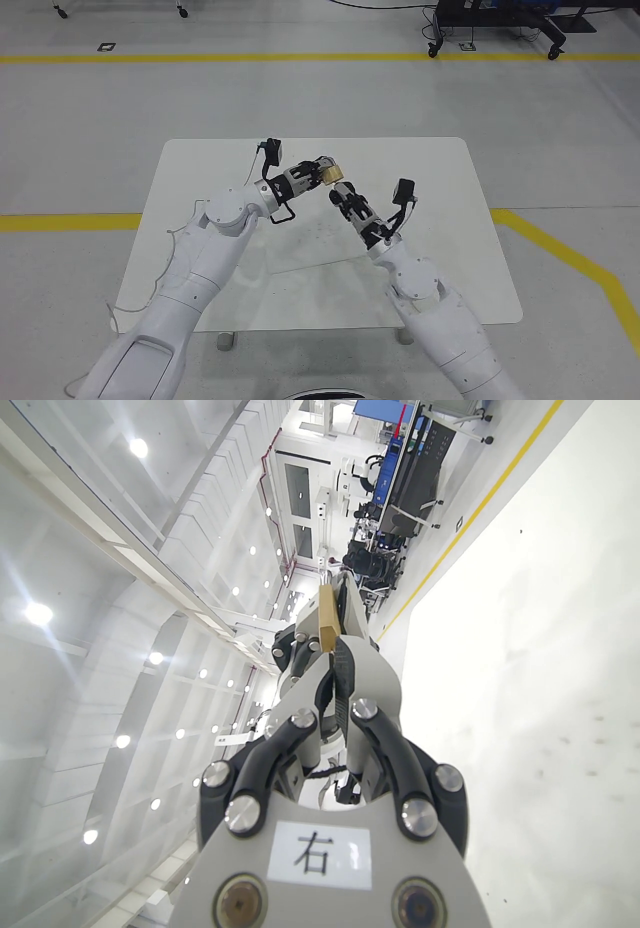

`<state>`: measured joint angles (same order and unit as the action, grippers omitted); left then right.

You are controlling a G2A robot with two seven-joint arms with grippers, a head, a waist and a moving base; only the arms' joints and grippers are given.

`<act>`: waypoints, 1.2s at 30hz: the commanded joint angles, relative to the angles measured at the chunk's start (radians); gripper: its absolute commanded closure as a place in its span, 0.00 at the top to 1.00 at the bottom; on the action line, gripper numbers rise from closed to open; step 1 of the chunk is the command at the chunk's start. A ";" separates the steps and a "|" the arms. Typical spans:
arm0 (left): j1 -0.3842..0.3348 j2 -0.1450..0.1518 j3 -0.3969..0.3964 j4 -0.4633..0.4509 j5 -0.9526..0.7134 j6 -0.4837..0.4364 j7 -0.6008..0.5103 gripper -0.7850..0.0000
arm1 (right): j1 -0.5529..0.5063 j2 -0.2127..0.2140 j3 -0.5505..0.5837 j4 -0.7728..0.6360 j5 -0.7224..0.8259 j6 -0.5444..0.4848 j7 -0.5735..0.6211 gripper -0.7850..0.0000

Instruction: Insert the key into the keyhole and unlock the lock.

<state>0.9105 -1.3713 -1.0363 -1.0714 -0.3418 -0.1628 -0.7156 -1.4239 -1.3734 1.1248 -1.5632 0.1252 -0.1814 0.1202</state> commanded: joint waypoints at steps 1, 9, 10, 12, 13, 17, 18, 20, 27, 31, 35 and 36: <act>0.001 0.000 -0.002 -0.001 -0.003 -0.004 -0.002 0.00 | -0.001 0.000 0.014 0.000 0.052 -0.001 0.023 0.00; 0.004 0.000 -0.006 -0.009 0.003 -0.033 -0.013 0.00 | -0.011 0.003 0.074 0.015 0.341 0.028 0.199 0.00; 0.006 0.000 -0.006 -0.011 0.005 -0.041 -0.014 0.00 | -0.010 0.004 0.082 0.019 0.395 0.050 0.239 0.00; 0.008 0.000 -0.003 -0.015 0.009 -0.050 -0.018 0.00 | 0.000 0.007 0.103 0.037 0.501 0.115 0.328 0.00; 0.008 0.000 -0.001 -0.018 0.014 -0.055 -0.020 0.00 | 0.008 0.009 0.117 0.050 0.551 0.152 0.368 0.00; 0.010 -0.002 0.009 -0.021 0.024 -0.071 -0.029 0.00 | 0.034 0.015 0.143 0.089 0.653 0.255 0.477 0.00; 0.010 -0.002 0.011 -0.021 0.027 -0.074 -0.031 0.00 | 0.038 0.015 0.144 0.098 0.683 0.284 0.509 0.00; 0.010 -0.003 0.012 -0.021 0.027 -0.083 -0.033 0.00 | 0.049 0.017 0.156 0.118 0.719 0.313 0.534 0.00; 0.015 -0.002 0.004 -0.025 0.024 -0.112 -0.034 0.00 | 0.075 0.016 0.167 0.180 0.890 0.426 0.615 0.00; 0.019 -0.001 0.001 -0.031 0.030 -0.128 -0.036 0.00 | 0.093 0.016 0.170 0.223 0.983 0.513 0.677 0.00; 0.022 0.000 0.000 -0.034 0.032 -0.130 -0.037 0.00 | 0.106 0.018 0.173 0.248 0.997 0.531 0.689 0.00; 0.023 0.000 0.000 -0.035 0.032 -0.130 -0.037 0.00 | 0.107 0.019 0.173 0.250 0.997 0.530 0.689 0.00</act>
<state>0.9325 -1.3717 -1.0365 -1.1054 -0.3095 -0.2932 -0.7528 -1.3179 -1.3551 1.2974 -1.3155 1.1215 0.3507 0.8097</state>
